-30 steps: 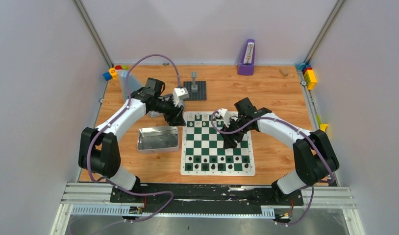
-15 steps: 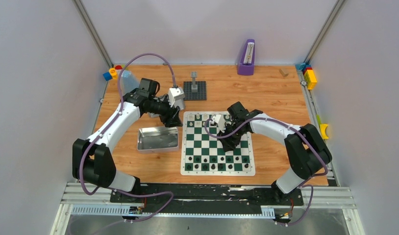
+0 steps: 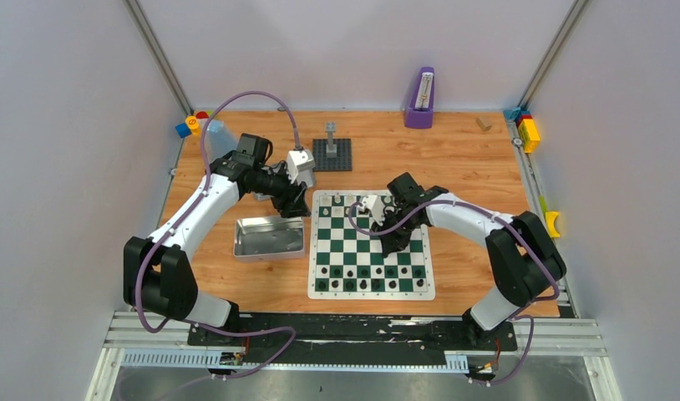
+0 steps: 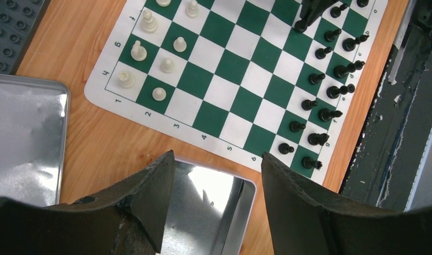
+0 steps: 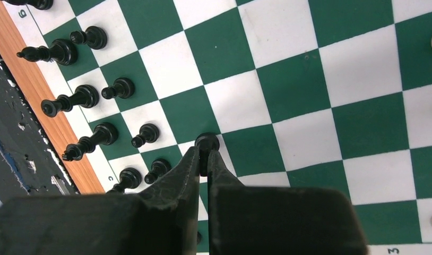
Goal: Set up the chess pieces on the board
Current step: Pick up the chess piece from the chessboard, then place the chess piece on the chessboard.
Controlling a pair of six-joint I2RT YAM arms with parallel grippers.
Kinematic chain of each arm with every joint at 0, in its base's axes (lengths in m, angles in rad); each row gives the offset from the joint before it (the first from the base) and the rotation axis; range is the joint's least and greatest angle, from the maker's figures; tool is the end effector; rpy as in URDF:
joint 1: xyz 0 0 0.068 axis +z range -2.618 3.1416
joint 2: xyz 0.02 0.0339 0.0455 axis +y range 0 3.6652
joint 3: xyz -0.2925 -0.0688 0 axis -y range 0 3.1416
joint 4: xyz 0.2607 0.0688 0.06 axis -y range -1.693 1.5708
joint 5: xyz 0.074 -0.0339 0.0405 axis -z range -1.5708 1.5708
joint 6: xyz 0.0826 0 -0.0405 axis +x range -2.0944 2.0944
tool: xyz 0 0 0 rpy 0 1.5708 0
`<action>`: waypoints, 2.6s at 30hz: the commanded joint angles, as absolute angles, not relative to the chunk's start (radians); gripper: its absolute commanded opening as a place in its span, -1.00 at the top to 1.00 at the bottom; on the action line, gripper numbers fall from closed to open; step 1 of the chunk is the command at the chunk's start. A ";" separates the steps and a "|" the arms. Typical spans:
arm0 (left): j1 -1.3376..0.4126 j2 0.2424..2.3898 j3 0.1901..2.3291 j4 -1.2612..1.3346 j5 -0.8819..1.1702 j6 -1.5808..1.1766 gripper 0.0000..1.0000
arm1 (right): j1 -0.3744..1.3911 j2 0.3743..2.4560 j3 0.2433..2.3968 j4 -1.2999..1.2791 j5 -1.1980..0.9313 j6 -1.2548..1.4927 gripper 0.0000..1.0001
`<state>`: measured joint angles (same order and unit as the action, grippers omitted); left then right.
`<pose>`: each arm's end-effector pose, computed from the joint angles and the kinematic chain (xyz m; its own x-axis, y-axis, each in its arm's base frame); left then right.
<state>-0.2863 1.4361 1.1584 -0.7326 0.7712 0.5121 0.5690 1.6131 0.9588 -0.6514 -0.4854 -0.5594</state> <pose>0.2895 -0.1452 0.2767 -0.4349 0.4943 -0.7527 0.8845 0.3912 -0.2541 0.2440 0.2018 0.1528 -0.3815 -0.8012 -0.4610 -0.9226 0.2998 0.2426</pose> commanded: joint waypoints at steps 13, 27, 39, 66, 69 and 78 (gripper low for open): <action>-0.263 1.432 1.231 -0.843 0.623 0.563 -0.40 | 0.635 1.231 0.900 -0.903 -0.380 -0.597 1.00; -0.249 1.440 1.229 -0.833 0.577 0.548 -0.53 | 0.738 1.219 0.754 -0.842 -0.288 -0.571 1.00; -0.247 1.438 1.230 -0.825 0.591 0.540 -1.00 | 0.766 1.277 0.727 -0.764 -0.275 -0.536 0.98; -0.247 1.422 1.221 -0.829 0.582 0.543 -1.00 | 0.788 1.264 0.702 -0.751 -0.244 -0.505 0.20; -0.247 1.416 1.220 -0.830 0.575 0.544 -1.00 | 0.788 1.241 0.712 -0.757 -0.231 -0.505 -0.01; -0.246 1.344 1.204 -0.784 0.482 0.522 -1.00 | 0.763 1.125 0.815 -0.802 -0.264 -0.501 -0.36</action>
